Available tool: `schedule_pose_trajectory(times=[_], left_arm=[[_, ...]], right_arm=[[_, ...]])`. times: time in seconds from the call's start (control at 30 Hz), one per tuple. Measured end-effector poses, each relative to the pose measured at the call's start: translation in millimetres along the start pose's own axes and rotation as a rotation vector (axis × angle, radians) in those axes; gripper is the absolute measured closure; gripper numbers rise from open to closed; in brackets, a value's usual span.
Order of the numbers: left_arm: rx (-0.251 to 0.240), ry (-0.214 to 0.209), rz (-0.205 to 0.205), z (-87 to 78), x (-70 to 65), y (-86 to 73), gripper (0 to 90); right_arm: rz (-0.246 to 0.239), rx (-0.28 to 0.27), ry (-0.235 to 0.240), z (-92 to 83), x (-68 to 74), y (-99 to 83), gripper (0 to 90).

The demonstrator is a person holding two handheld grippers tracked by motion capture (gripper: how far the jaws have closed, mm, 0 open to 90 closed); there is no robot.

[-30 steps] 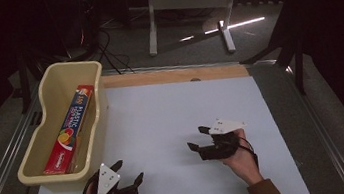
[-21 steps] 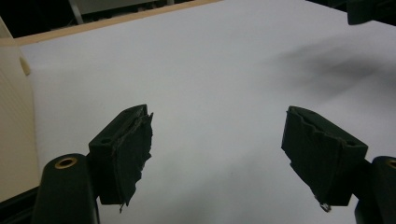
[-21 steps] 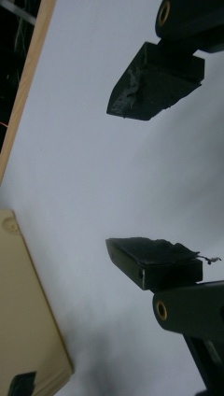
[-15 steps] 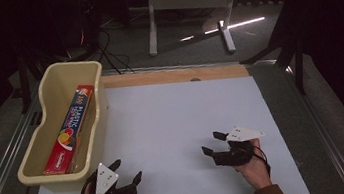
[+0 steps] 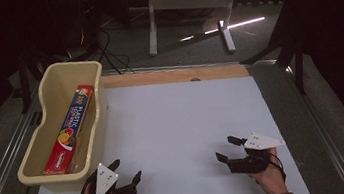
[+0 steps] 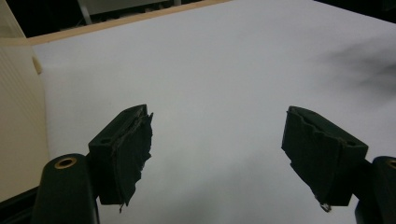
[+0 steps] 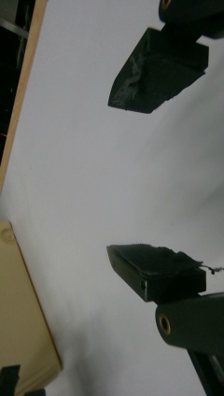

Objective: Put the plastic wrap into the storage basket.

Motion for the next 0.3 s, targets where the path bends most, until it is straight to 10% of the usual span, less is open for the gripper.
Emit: schedule_pose_trajectory(times=[0.3], left_arm=[[-0.007, 0.005, 0.002, -0.5, -1.0, 0.2, 23.6]], right_arm=[[-0.004, 0.005, -0.003, -10.9, 0.0, -7.4, 19.9]])
Point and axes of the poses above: each handheld gripper's, and its own axes: z roughly forward along the jaws, y roughly out of its top, x roughly to its left, the point moved 2 cm from there along z, roughly forward along the jaws, and after that the axes turned 10 degrees about y, right-handed, at the moved point
